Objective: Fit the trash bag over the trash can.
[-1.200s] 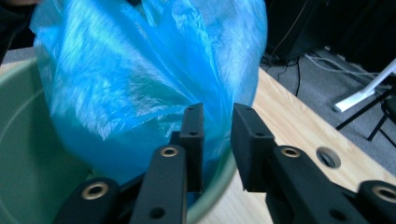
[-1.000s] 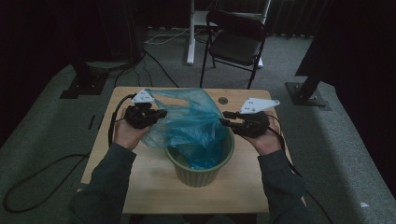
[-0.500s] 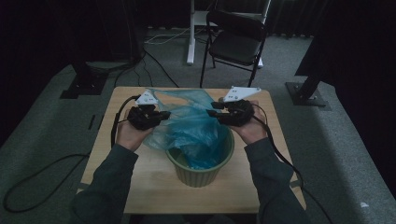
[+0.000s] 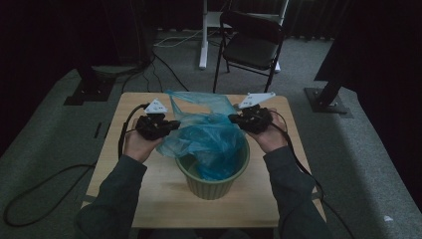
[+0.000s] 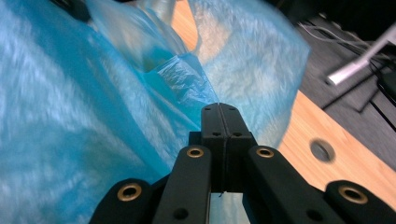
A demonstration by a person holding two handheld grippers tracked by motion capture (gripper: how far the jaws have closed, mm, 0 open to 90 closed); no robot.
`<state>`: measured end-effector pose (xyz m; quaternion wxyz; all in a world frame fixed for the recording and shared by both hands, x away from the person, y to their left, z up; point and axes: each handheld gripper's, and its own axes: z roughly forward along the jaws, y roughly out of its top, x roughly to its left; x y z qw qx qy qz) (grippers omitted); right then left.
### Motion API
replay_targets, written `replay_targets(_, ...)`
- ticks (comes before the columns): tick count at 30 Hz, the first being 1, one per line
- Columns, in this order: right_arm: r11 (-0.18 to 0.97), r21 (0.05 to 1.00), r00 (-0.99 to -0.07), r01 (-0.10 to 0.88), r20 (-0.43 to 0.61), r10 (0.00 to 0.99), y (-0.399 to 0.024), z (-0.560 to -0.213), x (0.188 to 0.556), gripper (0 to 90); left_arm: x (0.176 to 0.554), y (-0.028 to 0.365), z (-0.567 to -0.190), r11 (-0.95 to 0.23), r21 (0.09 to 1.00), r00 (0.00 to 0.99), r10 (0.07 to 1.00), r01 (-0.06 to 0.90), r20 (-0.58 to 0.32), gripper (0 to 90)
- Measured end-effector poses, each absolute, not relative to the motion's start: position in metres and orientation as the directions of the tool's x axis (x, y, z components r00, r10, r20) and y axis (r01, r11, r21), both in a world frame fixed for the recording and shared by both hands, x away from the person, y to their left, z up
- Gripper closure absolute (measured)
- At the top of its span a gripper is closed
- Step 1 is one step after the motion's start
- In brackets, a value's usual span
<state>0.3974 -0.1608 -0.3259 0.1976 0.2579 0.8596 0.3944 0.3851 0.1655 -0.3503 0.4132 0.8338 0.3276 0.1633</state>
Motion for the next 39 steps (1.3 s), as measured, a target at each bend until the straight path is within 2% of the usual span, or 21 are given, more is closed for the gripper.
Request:
replay_targets(7,0.523,0.779,-0.766,0.345,-0.087,0.636,-0.191,-0.341,0.394,90.0,0.391,0.177,-0.359,-0.432,0.782,0.71,0.704,0.45,-0.02,89.8)
replay_targets(23,0.527,0.755,-0.775,0.391,-0.039,0.63,-0.222,-0.374,0.366,90.0,0.386,0.196,-0.389,-0.423,0.747,0.691,0.72,0.512,-0.066,89.9)
replay_targets(39,0.502,0.766,-0.811,0.402,0.044,0.583,-0.24,-0.387,0.334,90.0,0.355,0.218,-0.398,-0.405,0.745,0.682,0.726,0.53,-0.091,89.8)
